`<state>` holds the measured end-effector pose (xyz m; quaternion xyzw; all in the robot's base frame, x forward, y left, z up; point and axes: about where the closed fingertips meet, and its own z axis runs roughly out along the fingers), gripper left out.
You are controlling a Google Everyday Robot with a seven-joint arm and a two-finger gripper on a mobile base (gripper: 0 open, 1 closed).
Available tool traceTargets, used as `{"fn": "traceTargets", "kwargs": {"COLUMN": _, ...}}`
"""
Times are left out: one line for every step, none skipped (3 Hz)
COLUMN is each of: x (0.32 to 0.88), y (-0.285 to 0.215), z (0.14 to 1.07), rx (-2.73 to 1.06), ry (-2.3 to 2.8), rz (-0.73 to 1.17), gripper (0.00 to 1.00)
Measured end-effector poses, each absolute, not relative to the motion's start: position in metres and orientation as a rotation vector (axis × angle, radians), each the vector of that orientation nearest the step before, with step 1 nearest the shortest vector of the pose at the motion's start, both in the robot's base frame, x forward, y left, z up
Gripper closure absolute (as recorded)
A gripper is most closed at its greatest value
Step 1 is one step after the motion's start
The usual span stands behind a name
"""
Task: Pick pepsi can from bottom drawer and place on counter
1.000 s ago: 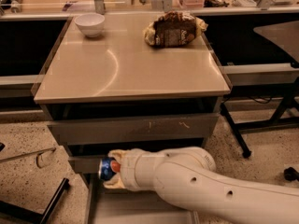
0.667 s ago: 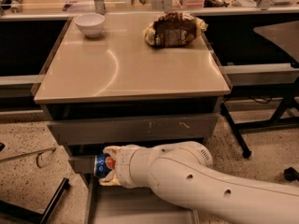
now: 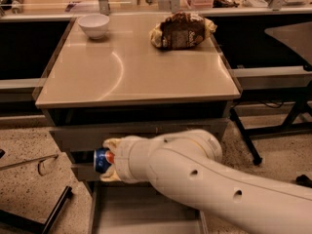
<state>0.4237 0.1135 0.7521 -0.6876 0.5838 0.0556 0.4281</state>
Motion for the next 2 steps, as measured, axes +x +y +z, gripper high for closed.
{"fn": "traceTargets", "kwargs": {"x": 0.454, "y": 0.117, "z": 0.832, "rx": -1.791, "ry": 1.401, "rz": -0.015, "gripper": 1.00}}
{"fn": "traceTargets", "kwargs": {"x": 0.459, "y": 0.131, "z": 0.863, "rx": -1.822, "ry": 1.366, "rz": -0.017, "gripper": 1.00}}
